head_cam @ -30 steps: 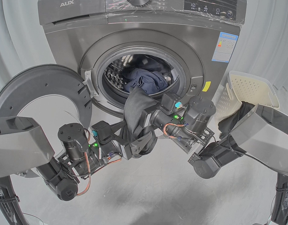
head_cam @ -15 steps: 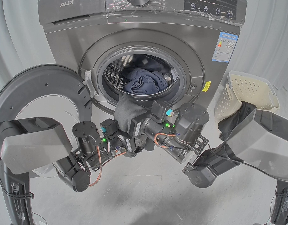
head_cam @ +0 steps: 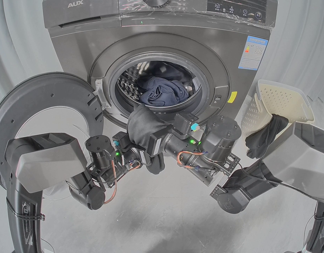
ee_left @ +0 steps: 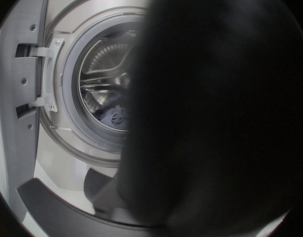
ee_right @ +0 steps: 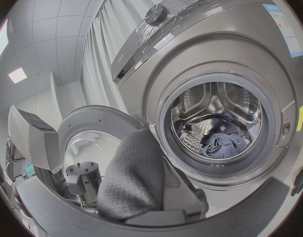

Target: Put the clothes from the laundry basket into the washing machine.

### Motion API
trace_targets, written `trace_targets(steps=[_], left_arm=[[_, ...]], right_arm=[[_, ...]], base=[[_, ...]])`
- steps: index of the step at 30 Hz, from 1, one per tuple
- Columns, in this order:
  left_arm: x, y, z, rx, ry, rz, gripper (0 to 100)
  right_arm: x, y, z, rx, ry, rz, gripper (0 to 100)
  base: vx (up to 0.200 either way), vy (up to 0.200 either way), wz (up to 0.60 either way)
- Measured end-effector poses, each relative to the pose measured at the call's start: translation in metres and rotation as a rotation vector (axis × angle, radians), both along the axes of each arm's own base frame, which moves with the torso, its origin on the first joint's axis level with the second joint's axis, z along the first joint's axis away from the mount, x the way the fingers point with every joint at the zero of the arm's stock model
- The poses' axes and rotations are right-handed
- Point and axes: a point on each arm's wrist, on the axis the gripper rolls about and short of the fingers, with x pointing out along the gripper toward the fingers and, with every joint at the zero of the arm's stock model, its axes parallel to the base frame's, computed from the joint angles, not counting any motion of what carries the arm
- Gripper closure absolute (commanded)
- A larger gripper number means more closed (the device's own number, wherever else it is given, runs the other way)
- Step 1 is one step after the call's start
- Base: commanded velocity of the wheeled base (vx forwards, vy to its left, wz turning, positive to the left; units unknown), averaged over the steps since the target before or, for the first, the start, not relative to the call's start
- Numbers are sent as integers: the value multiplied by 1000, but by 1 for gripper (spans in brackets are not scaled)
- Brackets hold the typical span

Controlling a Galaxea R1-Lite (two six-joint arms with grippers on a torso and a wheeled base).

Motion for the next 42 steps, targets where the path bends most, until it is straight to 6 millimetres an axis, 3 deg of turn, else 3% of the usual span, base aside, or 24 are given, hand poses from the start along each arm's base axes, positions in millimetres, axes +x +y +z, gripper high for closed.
trace_targets(steps=[7,12,21,22,31,42], left_arm=[[6,9,11,-38,-20,50,100],[-4,15,25,-65,-19,53,100],[-42,20,58,-109,-20,19,100],[-46,21,62,-112,-23,16,100],[-69,29,82,-122,-56,8,100],[-89,38,86,-107,-45,5,100]], right_arm=[[14,-31,1,-8,39,-106,100],[25,-52,-5,-23,71,-168,100],[33,-51,-28,-42,95,-175,100],[32,-50,-30,-44,95,-169,0],[6,-54,-45,-133,133,-85,0],[-65,-112,-46,-275,208,32,0]], base=[[0,0,0],[0,0,0],[0,0,0],[0,0,0],[0,0,0],[0,0,0]])
